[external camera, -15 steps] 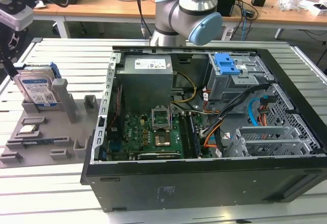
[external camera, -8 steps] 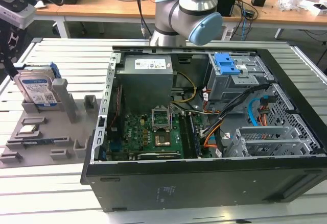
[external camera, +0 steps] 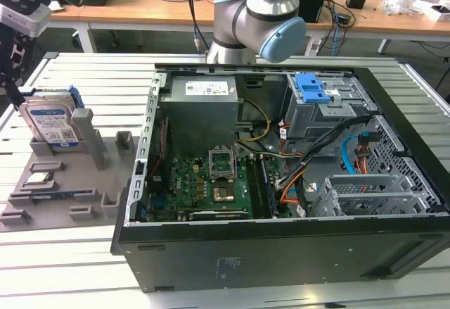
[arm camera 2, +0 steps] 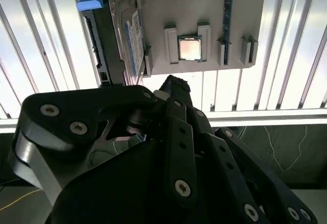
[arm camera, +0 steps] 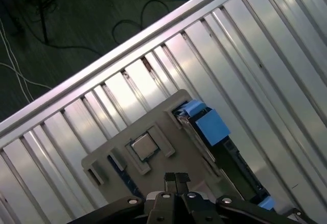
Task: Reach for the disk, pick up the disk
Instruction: 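Pick up the disk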
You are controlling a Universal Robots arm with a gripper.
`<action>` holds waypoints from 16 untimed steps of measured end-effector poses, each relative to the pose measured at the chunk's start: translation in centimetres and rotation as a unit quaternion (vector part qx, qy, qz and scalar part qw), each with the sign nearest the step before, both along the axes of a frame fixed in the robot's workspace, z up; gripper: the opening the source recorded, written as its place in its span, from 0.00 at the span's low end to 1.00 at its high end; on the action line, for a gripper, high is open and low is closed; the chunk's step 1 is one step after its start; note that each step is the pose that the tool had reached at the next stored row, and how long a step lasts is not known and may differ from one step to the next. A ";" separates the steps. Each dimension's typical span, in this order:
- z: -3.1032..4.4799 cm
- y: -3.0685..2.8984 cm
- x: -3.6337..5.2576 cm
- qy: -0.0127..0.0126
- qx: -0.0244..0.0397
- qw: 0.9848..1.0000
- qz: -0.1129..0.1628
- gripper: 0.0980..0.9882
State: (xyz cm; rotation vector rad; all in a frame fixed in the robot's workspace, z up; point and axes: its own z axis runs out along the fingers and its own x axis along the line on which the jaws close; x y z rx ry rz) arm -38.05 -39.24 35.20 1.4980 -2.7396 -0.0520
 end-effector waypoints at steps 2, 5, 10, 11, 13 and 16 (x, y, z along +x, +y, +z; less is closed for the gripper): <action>0.00 0.00 0.00 0.000 0.000 1.000 0.013 0.01; 0.00 0.00 0.00 0.000 0.000 1.000 0.026 0.01; 0.00 0.00 0.00 0.000 0.000 0.999 0.046 0.01; 0.00 0.00 0.00 0.000 0.000 0.999 0.049 0.01; 0.00 0.00 0.00 0.000 0.000 0.998 0.057 0.01; 0.00 0.00 0.00 0.000 0.000 0.998 0.067 0.01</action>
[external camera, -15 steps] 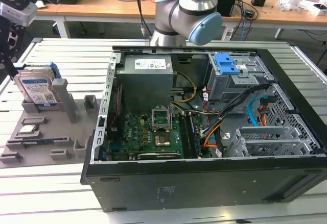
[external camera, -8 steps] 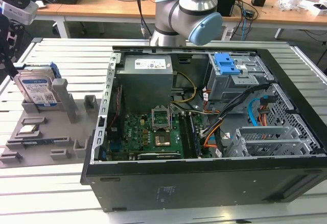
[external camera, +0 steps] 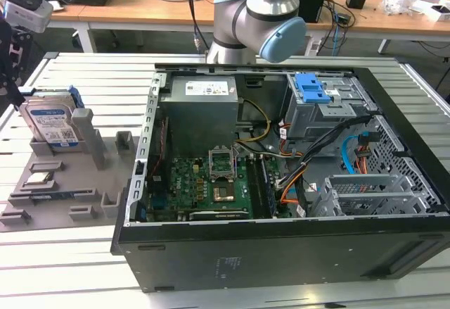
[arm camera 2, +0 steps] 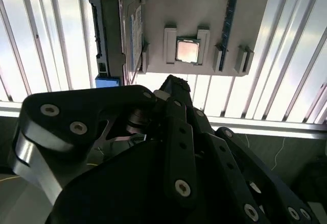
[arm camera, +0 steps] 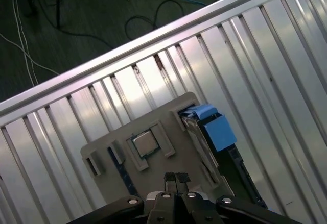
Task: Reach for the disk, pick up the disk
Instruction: 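Pick up the disk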
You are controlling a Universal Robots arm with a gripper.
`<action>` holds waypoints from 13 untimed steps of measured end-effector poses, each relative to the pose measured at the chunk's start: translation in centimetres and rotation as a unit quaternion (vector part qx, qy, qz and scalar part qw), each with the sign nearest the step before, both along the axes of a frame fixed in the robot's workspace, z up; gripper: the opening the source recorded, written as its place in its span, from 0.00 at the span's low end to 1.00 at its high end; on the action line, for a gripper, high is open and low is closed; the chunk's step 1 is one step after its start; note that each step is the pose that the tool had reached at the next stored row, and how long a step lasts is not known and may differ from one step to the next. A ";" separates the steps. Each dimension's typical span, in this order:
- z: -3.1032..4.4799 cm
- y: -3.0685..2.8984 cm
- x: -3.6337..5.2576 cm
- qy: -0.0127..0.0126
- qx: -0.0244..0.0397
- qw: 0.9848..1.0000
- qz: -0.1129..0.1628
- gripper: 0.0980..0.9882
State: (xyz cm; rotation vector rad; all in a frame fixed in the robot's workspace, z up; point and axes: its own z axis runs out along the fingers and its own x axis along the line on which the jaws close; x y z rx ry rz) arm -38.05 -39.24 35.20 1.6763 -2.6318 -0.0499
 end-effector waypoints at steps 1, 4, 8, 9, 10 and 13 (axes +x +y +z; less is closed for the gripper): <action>0.00 0.00 0.00 0.000 0.000 1.000 0.003 0.01; 0.00 0.00 0.00 0.000 0.000 1.000 0.014 0.01; 0.00 0.00 0.00 0.000 0.000 0.999 0.043 0.01; 0.00 0.00 0.00 0.000 0.000 0.999 0.051 0.01; 0.00 0.00 0.00 0.000 0.000 0.998 0.063 0.01; 0.00 0.00 0.00 0.000 0.000 0.996 0.089 0.01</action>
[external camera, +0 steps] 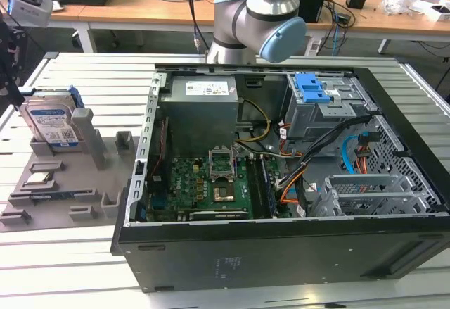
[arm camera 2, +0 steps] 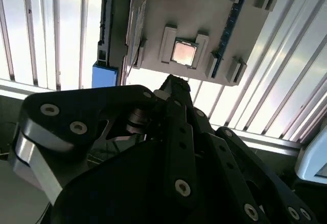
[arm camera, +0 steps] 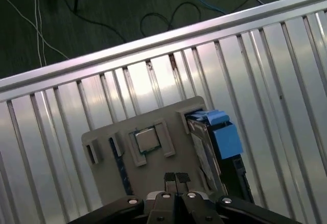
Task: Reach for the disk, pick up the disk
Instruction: 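Pick up the disk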
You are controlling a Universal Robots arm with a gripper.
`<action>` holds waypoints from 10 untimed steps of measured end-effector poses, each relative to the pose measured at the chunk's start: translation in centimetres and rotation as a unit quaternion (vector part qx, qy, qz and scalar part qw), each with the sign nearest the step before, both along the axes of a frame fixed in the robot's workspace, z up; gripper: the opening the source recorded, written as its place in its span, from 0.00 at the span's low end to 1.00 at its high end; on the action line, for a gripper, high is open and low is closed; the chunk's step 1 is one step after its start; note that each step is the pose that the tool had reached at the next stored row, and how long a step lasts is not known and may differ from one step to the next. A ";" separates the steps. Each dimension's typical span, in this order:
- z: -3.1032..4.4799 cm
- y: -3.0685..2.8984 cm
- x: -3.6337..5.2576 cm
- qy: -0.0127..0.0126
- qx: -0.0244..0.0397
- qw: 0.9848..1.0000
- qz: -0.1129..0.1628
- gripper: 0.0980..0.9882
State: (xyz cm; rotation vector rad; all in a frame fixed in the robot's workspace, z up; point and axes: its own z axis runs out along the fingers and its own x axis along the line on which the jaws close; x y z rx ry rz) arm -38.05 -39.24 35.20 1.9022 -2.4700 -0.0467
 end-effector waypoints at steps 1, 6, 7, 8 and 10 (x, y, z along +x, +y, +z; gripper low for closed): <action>0.00 0.00 0.00 0.000 0.000 1.000 0.010 0.01; 0.00 0.00 0.00 0.000 0.000 0.999 0.051 0.01; 0.00 0.00 0.00 0.000 0.000 0.998 0.059 0.01; 0.00 0.00 0.00 0.000 0.000 0.998 0.067 0.01; 0.00 0.00 0.00 0.000 0.000 0.997 0.079 0.01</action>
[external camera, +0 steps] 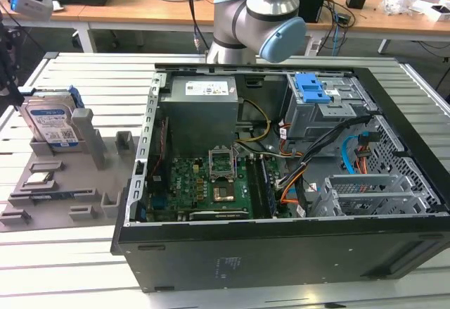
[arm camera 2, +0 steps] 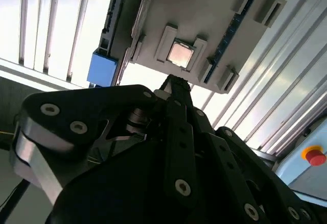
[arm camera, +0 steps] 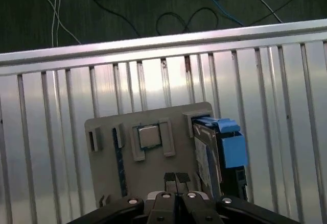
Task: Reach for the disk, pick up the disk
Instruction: 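Pick up the disk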
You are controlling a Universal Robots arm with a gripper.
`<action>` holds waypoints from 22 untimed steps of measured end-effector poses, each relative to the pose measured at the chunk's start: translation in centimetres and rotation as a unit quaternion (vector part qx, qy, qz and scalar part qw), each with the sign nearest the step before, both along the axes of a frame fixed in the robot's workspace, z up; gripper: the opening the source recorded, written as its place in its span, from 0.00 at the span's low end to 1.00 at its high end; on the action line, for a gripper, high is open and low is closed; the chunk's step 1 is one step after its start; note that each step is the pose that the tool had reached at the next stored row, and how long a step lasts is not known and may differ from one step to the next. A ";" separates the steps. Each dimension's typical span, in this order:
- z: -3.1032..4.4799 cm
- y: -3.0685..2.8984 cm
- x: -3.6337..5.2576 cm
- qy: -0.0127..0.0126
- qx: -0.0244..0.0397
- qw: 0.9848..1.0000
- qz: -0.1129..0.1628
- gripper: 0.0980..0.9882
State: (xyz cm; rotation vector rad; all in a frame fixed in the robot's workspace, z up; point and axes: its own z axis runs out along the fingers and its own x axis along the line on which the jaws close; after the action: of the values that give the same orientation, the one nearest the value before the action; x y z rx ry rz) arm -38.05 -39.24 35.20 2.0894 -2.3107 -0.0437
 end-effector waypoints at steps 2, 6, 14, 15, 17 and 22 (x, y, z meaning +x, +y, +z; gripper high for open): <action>0.00 0.00 0.00 0.000 0.000 1.000 0.020 0.01; 0.00 0.00 0.00 0.000 0.000 0.999 0.040 0.01; 0.00 0.00 0.00 0.000 0.000 0.997 0.082 0.01; 0.00 0.00 0.00 0.000 0.000 0.996 0.090 0.01; 0.00 0.00 0.00 0.000 0.000 0.994 0.107 0.01; 0.00 0.00 0.00 0.000 0.000 0.990 0.138 0.01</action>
State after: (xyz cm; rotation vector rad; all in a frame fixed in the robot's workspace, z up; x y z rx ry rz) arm -38.05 -39.24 35.20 2.3855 -1.9981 -0.0376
